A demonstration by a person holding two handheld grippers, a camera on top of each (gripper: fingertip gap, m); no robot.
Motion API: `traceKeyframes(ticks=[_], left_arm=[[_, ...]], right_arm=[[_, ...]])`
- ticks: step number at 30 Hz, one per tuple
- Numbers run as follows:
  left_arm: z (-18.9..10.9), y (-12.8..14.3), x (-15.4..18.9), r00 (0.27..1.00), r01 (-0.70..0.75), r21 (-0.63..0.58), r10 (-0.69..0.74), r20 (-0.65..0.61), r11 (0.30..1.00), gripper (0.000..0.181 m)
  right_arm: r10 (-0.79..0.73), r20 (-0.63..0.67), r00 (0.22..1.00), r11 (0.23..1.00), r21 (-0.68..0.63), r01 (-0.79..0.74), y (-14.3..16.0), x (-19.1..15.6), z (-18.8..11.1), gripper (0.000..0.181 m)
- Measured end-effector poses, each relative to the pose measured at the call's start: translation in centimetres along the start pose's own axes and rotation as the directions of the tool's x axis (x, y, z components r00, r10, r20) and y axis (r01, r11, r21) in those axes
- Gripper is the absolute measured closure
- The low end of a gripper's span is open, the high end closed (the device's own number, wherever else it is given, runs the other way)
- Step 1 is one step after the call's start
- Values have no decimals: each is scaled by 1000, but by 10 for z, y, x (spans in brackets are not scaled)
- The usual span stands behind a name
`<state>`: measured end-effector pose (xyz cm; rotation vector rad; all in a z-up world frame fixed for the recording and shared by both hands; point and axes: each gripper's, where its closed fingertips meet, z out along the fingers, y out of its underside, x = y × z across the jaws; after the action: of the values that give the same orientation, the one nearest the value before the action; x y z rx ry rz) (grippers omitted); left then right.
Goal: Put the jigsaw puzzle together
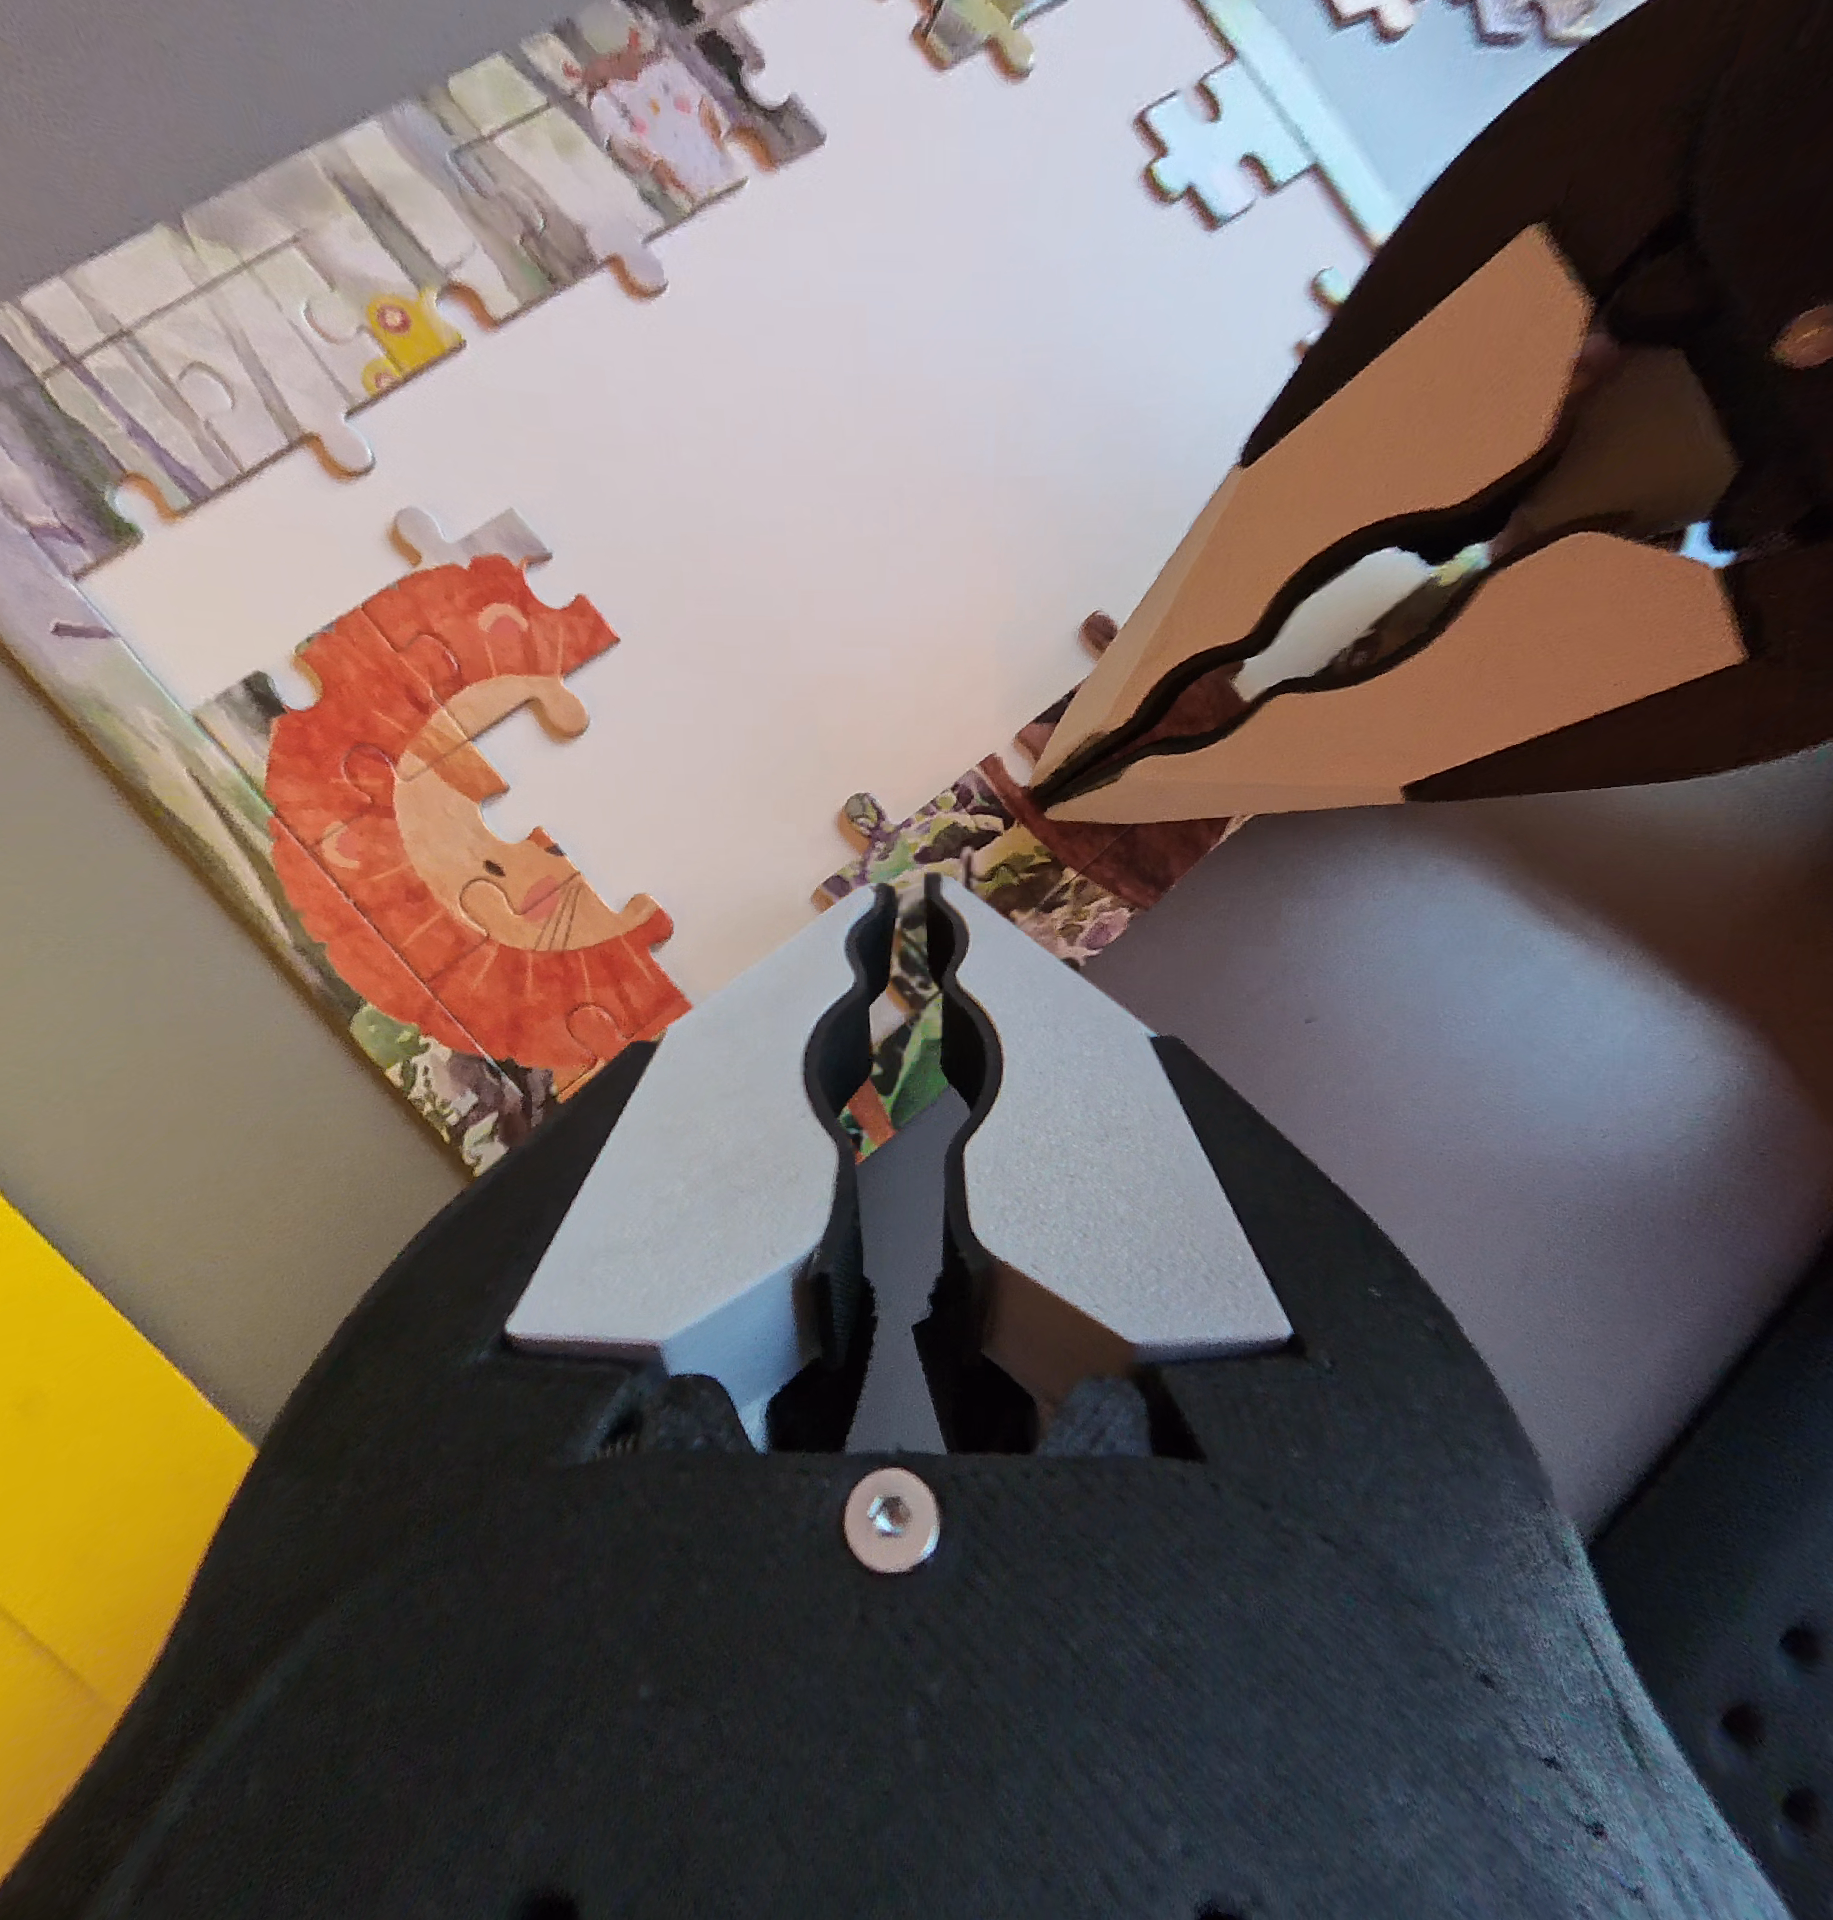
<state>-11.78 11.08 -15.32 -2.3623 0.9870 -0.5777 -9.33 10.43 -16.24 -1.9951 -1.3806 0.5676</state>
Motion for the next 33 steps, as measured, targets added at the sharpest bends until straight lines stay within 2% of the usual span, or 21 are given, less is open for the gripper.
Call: traceKeyframes(ticks=[4, 8, 26, 29, 33], left_arm=[[1, 5, 0, 997, -63, -38, 64, 31, 997, 178], [6, 9, 6, 997, -77, -59, 77, 1, 995, 181], [9, 8, 16, 998, -53, -41, 51, -48, 998, 181], [7, 4, 16, 997, -46, -17, 45, -55, 999, 181], [-3, -7, 13, 998, -11, 51, 14, -60, 999, 181]], right_arm=[[6, 3, 1000, 1000, 3, -6, 0, 0, 0, 181], [7, 4, 1000, 1000, 3, -7, 0, 0, 0, 181], [35, 15, 999, 999, 38, -35, -1, 3, -1, 179], [25, -49, 998, 993, 116, -19, -12, 17, -17, 179], [86, -159, 984, 972, 230, -48, -23, 49, -58, 179]])
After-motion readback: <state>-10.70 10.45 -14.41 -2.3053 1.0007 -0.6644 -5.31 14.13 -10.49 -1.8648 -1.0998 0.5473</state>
